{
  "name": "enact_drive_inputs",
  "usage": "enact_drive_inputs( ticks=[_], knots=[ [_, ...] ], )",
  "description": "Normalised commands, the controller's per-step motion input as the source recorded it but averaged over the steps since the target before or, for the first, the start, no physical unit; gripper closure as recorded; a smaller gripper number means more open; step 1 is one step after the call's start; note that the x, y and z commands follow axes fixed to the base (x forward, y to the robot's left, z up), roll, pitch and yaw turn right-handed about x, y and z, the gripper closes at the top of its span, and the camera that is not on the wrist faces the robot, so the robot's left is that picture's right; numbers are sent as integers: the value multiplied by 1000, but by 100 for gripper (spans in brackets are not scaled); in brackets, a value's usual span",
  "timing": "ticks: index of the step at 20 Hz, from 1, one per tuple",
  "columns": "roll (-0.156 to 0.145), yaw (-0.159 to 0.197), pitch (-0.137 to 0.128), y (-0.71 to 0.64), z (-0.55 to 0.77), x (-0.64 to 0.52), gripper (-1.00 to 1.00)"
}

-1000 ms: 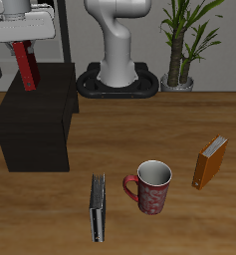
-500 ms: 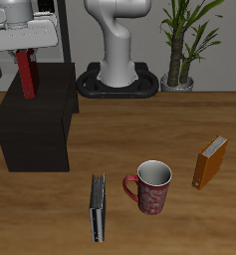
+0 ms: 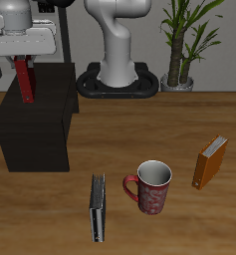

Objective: Place the red book upright on top of the shelf

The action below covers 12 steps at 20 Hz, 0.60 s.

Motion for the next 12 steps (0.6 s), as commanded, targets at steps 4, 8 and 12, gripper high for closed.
enact_drive_inputs(
  ticks=[4,8,12],
  knots=[
    [-47,14,-16,9,55,-13,-100],
    [-21,32,-23,157,178,-116,-100],
    [-1,0,-7,124,228,-53,-100]
  ],
)
